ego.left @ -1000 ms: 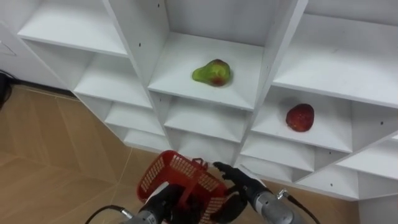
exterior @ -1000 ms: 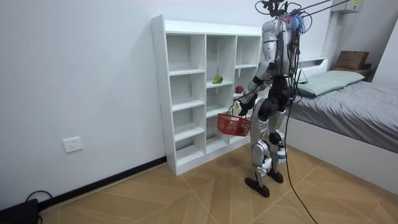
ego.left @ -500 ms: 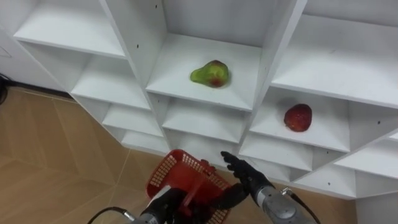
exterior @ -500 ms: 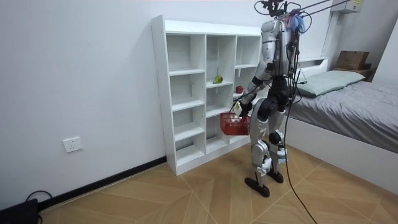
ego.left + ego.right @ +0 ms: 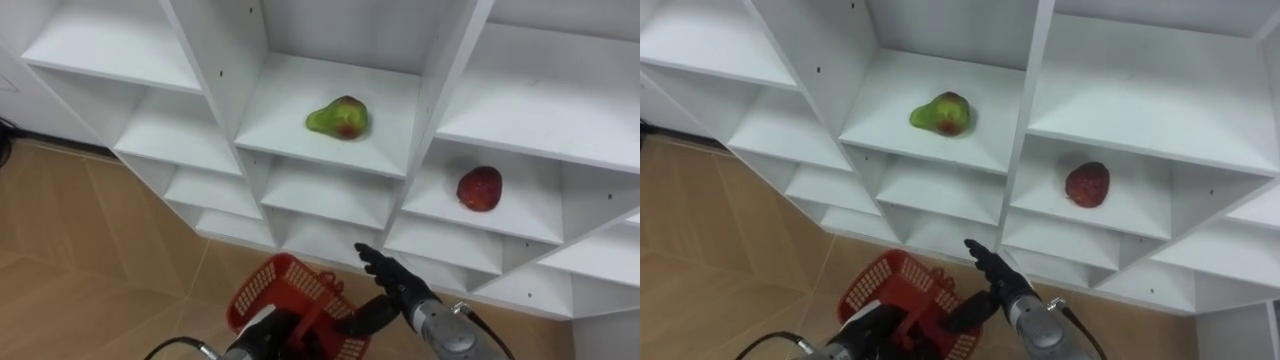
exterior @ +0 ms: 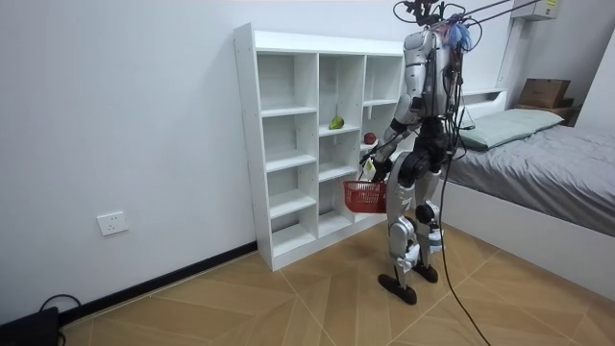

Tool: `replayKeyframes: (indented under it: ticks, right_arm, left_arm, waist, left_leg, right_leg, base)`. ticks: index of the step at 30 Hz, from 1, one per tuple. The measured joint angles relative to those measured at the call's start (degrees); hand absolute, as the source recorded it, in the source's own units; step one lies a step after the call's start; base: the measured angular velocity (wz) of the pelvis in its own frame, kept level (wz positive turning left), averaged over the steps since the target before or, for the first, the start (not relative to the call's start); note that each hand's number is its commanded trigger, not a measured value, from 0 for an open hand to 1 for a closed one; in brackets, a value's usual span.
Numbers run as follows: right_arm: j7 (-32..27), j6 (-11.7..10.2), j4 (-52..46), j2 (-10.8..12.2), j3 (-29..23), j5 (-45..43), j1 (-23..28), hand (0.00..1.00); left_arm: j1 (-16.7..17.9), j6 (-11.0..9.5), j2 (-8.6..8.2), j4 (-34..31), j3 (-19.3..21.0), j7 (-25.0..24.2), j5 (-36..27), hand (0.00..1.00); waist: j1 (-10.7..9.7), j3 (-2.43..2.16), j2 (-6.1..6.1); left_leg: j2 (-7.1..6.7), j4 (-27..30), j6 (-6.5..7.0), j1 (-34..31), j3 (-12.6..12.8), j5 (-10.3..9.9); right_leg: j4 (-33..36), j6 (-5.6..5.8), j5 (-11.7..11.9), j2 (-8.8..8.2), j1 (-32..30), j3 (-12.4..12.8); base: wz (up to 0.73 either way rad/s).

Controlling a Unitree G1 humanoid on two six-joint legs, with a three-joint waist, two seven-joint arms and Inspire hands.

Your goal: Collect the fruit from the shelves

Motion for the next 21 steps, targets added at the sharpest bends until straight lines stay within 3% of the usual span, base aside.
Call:
replayKeyframes:
  ticks: [10,11,17,21]
  right_arm:
    - [1.85,0.03,-5.48,-1.33,-0.13,-3.40,2.54,0.00]
    - [2.19,-0.02,-6.76,-1.54,-0.13,-3.42,3.33,0.00]
    - [3.39,-0.01,-11.35,-3.27,-0.16,-4.69,6.47,0.00]
    - [4.41,0.07,-16.34,-4.72,-0.17,-6.55,7.53,0.00]
  left_arm:
    - [0.59,-0.01,0.18,-0.02,0.76,1.04,0.06,1.00]
    - [0.90,-0.01,0.43,-0.02,1.07,0.98,0.06,1.00]
    - [2.76,-0.02,1.91,-0.02,2.98,0.54,-2.48,1.00]
    - [3.06,-0.02,2.57,-0.02,3.28,0.54,-3.13,1.00]
  waist:
    - [-1.05,-0.09,-0.05]
    - [-1.07,-0.49,-0.23]
    - [-1.56,-1.19,-1.48]
    - [-1.35,-1.18,-1.68]
  left_leg:
    - [-0.02,-0.09,0.00,1.80,0.03,0.00]
    - [-0.02,-0.29,0.00,2.08,0.12,0.00]
    - [-0.07,-1.76,0.00,6.21,0.42,0.00]
    - [-0.02,-2.63,0.00,7.94,0.54,0.00]
  right_leg:
    - [-0.09,0.05,-0.05,0.03,1.78,0.09]
    - [-0.18,0.09,-0.09,0.02,1.96,0.18]
    - [-1.73,0.30,-0.22,0.16,6.45,0.36]
    - [-2.31,0.33,-0.25,0.39,7.89,0.96]
  base:
    - [0.00]
    - [-0.03]
    - [0.00]
    - [-0.03]
